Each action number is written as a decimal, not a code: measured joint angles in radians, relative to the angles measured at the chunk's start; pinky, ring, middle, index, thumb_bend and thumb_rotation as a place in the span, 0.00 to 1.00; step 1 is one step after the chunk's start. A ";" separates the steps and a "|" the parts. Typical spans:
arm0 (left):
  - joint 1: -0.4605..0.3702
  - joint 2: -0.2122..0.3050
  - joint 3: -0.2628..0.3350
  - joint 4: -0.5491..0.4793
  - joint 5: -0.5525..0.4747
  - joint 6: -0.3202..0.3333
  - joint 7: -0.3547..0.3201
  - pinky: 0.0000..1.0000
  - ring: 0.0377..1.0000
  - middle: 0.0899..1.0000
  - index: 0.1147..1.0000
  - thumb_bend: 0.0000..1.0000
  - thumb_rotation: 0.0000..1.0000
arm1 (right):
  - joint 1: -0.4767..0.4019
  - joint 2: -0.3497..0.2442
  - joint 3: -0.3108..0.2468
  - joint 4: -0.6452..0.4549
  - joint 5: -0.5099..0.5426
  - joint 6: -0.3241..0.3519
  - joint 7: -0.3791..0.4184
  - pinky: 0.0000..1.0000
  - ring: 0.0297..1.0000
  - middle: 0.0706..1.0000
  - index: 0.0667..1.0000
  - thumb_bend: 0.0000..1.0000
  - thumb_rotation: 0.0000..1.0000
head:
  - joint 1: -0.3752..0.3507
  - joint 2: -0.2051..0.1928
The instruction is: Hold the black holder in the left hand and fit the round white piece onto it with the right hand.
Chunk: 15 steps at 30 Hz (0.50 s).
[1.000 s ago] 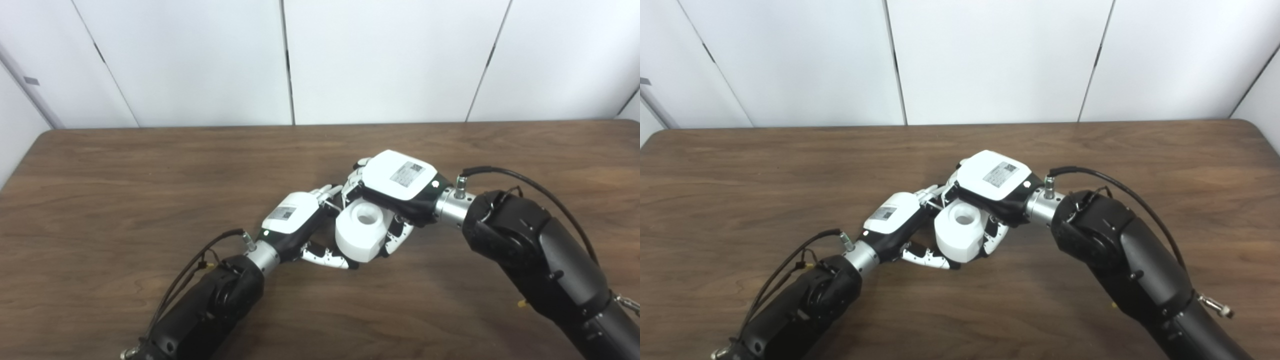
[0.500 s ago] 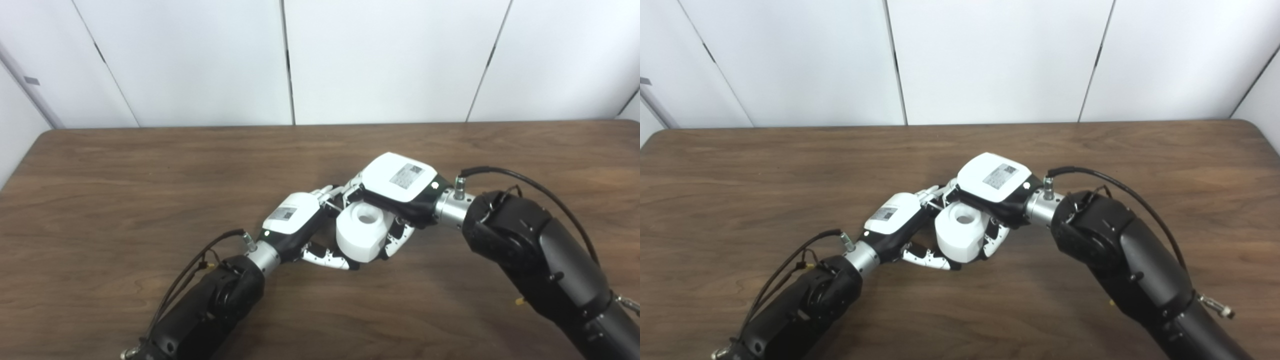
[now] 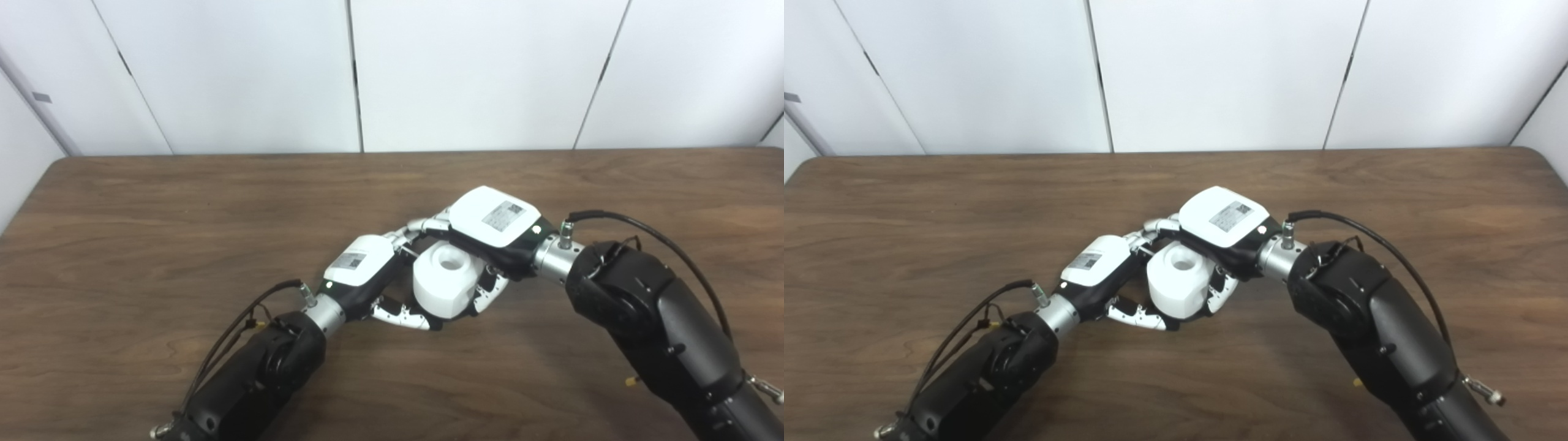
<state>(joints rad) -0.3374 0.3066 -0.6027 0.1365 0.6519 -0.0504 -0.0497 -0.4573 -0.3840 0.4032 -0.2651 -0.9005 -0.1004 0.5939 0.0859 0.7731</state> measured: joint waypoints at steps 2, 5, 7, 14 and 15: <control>0.000 0.000 0.000 0.000 0.000 0.000 0.000 0.92 0.97 0.96 0.42 0.52 0.07 | 0.000 0.002 -0.005 0.001 -0.002 -0.001 -0.006 0.74 0.76 0.78 0.97 0.87 0.16 | 0.000 0.000; 0.000 0.000 0.000 0.000 0.002 -0.001 0.000 0.93 0.97 0.96 0.42 0.52 0.07 | 0.000 0.003 -0.010 0.007 -0.002 -0.004 -0.017 0.73 0.75 0.77 0.98 0.89 0.15 | 0.000 0.000; 0.000 0.000 0.000 0.000 0.002 -0.001 0.000 0.94 0.98 0.96 0.42 0.52 0.07 | 0.000 0.004 -0.013 0.017 -0.001 -0.006 -0.025 0.73 0.75 0.77 0.98 0.88 0.16 | -0.002 0.000; 0.000 0.000 0.000 0.000 -0.004 -0.001 0.000 0.94 0.98 0.96 0.42 0.52 0.07 | -0.011 0.004 -0.031 0.025 0.000 -0.006 -0.030 0.74 0.75 0.79 1.00 0.87 0.18 | -0.008 0.000; 0.000 0.000 0.000 0.000 -0.004 -0.001 0.000 0.95 0.98 0.96 0.42 0.52 0.07 | -0.015 0.004 -0.034 0.025 0.002 -0.006 -0.030 0.74 0.75 0.79 1.00 0.87 0.18 | -0.008 0.000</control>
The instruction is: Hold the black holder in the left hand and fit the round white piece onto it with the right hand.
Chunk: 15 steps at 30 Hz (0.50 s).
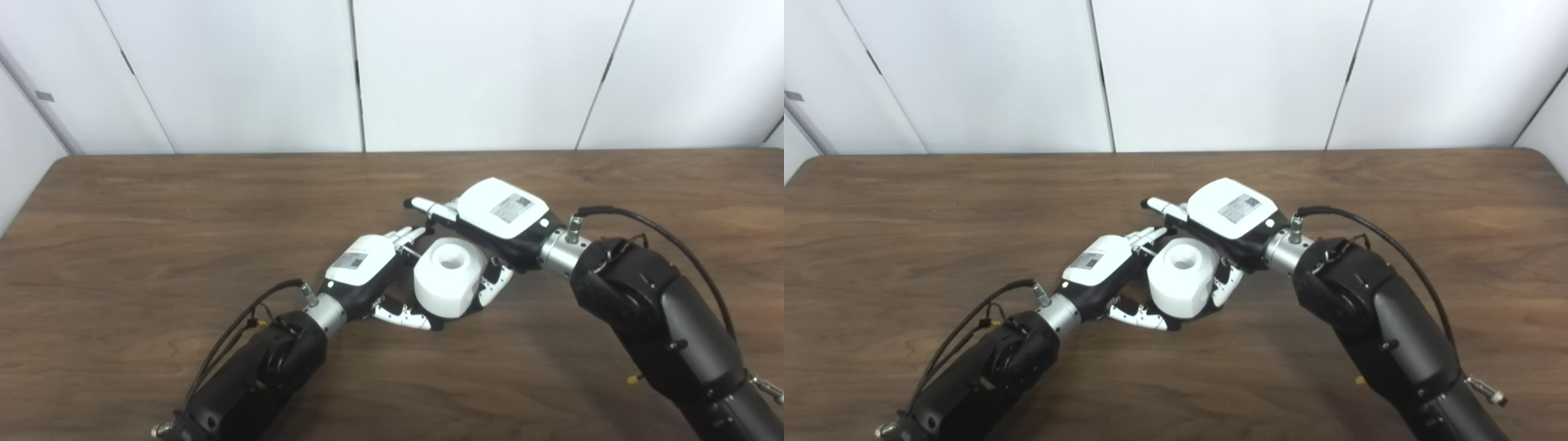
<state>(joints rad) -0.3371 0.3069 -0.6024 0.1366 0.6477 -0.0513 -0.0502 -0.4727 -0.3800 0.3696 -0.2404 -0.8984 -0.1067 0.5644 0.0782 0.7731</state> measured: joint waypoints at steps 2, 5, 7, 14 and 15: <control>0.000 0.000 0.000 0.000 0.000 0.000 0.000 0.94 0.97 0.96 0.42 0.52 0.07 | -0.008 0.000 -0.008 -0.001 0.008 0.000 0.000 0.73 0.74 0.79 0.99 0.88 0.18 | 0.000 0.000; 0.000 0.000 0.000 0.000 0.000 0.000 0.000 0.94 0.97 0.96 0.42 0.52 0.07 | -0.019 -0.003 -0.013 -0.002 0.015 0.002 0.006 0.74 0.74 0.79 0.99 0.90 0.19 | -0.003 0.003; 0.000 0.000 0.000 0.000 0.000 0.000 0.000 0.94 0.97 0.96 0.42 0.52 0.07 | -0.027 -0.011 -0.013 -0.009 0.020 0.005 0.036 0.78 0.75 0.82 1.00 0.91 0.19 | -0.005 0.003; 0.000 0.000 0.000 0.000 -0.001 0.000 0.000 0.93 0.97 0.96 0.42 0.52 0.07 | -0.043 -0.089 -0.012 -0.076 0.052 0.026 0.200 0.78 0.83 0.90 1.00 0.98 0.17 | -0.011 0.002; 0.000 0.000 0.000 0.000 -0.001 0.000 0.000 0.93 0.97 0.96 0.42 0.52 0.07 | -0.045 -0.102 -0.014 -0.086 0.054 0.029 0.219 0.78 0.83 0.90 1.00 0.98 0.15 | -0.011 0.002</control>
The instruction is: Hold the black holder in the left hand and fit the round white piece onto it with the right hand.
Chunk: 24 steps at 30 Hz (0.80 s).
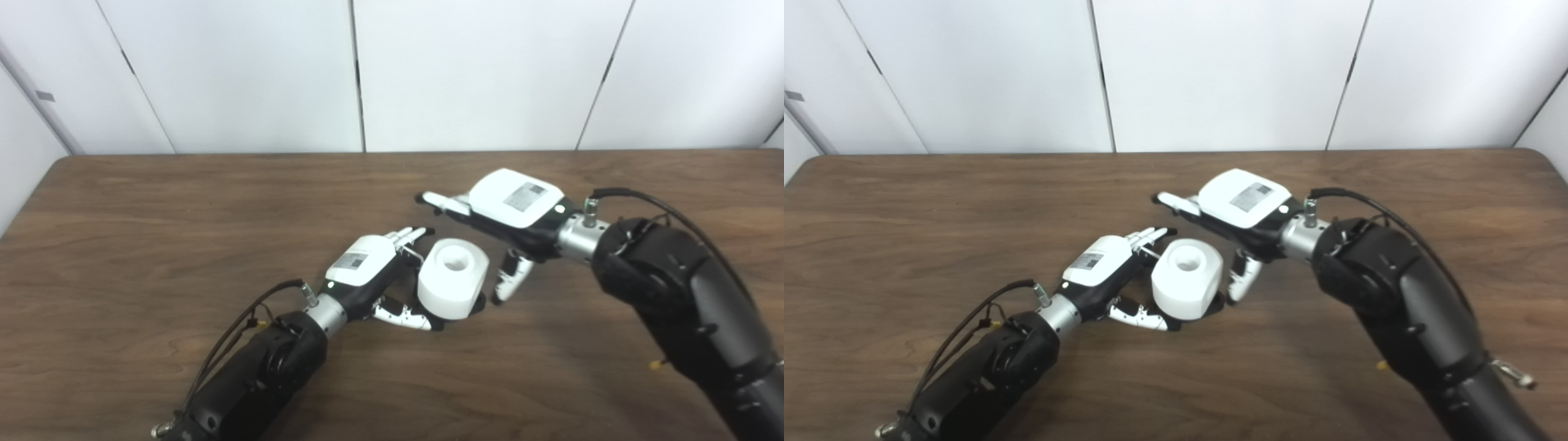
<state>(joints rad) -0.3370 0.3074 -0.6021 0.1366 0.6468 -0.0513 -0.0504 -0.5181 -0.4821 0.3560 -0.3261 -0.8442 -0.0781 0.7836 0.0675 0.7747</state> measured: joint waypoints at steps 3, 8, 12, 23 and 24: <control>0.000 0.000 0.001 0.000 -0.001 0.000 -0.001 0.94 0.98 0.97 0.42 0.52 0.07 | -0.004 -0.031 -0.005 -0.027 0.006 0.004 0.053 0.76 0.84 0.91 0.99 0.97 0.13 | -0.003 -0.002; 0.000 0.000 0.001 0.000 -0.003 0.000 -0.003 0.95 0.98 0.97 0.42 0.52 0.07 | -0.004 -0.046 -0.011 -0.045 0.006 0.007 0.087 0.76 0.84 0.91 0.99 0.95 0.13 | -0.002 -0.002; -0.001 0.000 0.002 0.000 -0.009 0.000 -0.009 0.95 0.98 0.97 0.42 0.52 0.07 | -0.004 -0.046 -0.015 -0.045 0.008 0.007 0.087 0.76 0.84 0.90 0.98 0.95 0.12 | -0.005 0.000; -0.002 0.000 0.003 0.000 -0.010 -0.001 -0.014 0.94 0.98 0.97 0.42 0.52 0.07 | -0.019 -0.044 -0.074 -0.027 0.028 0.006 0.050 0.66 0.76 0.80 0.85 0.87 0.08 | -0.018 -0.014; -0.002 0.000 0.002 0.001 -0.009 -0.003 -0.014 0.94 0.98 0.97 0.42 0.52 0.07 | -0.016 -0.039 -0.101 -0.015 0.045 0.006 0.020 0.61 0.72 0.77 0.81 0.85 0.06 | -0.018 -0.014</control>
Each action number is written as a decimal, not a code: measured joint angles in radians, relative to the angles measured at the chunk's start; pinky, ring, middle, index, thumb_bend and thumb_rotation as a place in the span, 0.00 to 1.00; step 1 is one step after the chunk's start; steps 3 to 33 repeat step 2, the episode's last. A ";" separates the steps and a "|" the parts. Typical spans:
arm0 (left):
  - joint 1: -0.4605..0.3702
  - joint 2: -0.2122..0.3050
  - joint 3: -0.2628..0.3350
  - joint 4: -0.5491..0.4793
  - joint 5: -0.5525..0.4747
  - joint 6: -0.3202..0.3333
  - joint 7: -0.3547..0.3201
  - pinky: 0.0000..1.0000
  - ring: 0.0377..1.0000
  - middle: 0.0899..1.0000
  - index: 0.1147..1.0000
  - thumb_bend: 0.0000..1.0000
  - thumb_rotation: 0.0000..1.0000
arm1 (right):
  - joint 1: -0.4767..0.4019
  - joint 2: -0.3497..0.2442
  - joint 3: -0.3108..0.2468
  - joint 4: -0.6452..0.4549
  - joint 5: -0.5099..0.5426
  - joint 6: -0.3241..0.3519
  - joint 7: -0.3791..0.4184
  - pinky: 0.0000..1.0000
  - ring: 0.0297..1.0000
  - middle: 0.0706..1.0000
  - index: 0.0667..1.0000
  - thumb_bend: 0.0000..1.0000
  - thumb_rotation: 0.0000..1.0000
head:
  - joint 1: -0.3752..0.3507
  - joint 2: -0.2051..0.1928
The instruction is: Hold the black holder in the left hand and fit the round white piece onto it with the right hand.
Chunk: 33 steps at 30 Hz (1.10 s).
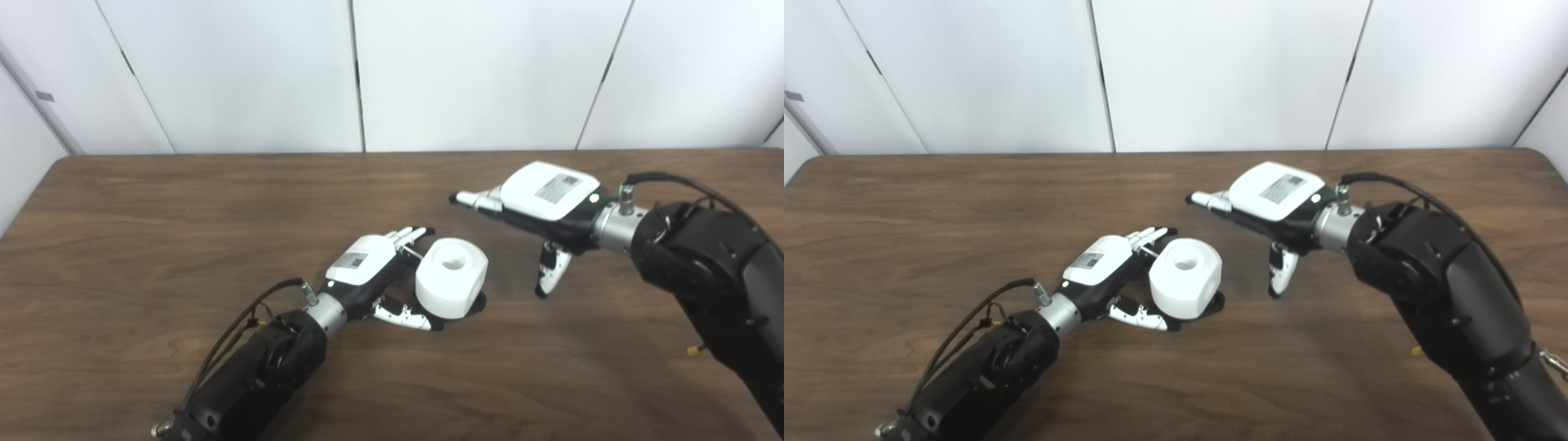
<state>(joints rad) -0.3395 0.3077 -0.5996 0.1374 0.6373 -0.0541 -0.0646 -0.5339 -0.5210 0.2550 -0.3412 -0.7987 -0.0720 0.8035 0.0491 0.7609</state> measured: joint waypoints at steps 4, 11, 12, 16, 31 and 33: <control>0.000 0.001 0.000 0.001 0.000 -0.003 0.000 0.93 0.97 0.97 0.42 0.52 0.07 | 0.015 0.020 -0.058 0.006 0.020 0.010 -0.070 0.54 0.68 0.73 0.74 0.78 0.07 | 0.002 -0.005; 0.000 0.001 0.000 0.001 0.000 -0.003 0.000 0.93 0.97 0.97 0.42 0.52 0.07 | 0.015 0.020 -0.058 0.006 0.020 0.010 -0.070 0.54 0.68 0.73 0.74 0.78 0.07 | 0.002 -0.005; 0.000 0.001 0.000 0.001 0.000 -0.003 0.000 0.93 0.97 0.97 0.42 0.52 0.07 | 0.015 0.020 -0.058 0.006 0.020 0.010 -0.070 0.54 0.68 0.73 0.74 0.78 0.07 | 0.002 -0.005; 0.000 0.001 0.000 0.001 0.000 -0.003 0.000 0.93 0.97 0.97 0.42 0.52 0.07 | 0.015 0.020 -0.058 0.006 0.020 0.010 -0.070 0.54 0.68 0.73 0.74 0.78 0.07 | 0.002 -0.005; 0.000 0.001 0.000 0.001 0.000 -0.003 0.000 0.93 0.97 0.97 0.42 0.52 0.07 | 0.015 0.020 -0.058 0.006 0.020 0.010 -0.070 0.54 0.68 0.73 0.74 0.78 0.07 | 0.002 -0.005; 0.000 0.001 0.000 0.001 0.000 -0.003 0.000 0.93 0.97 0.97 0.42 0.52 0.07 | 0.015 0.020 -0.058 0.006 0.020 0.010 -0.070 0.54 0.68 0.73 0.74 0.78 0.07 | 0.002 -0.005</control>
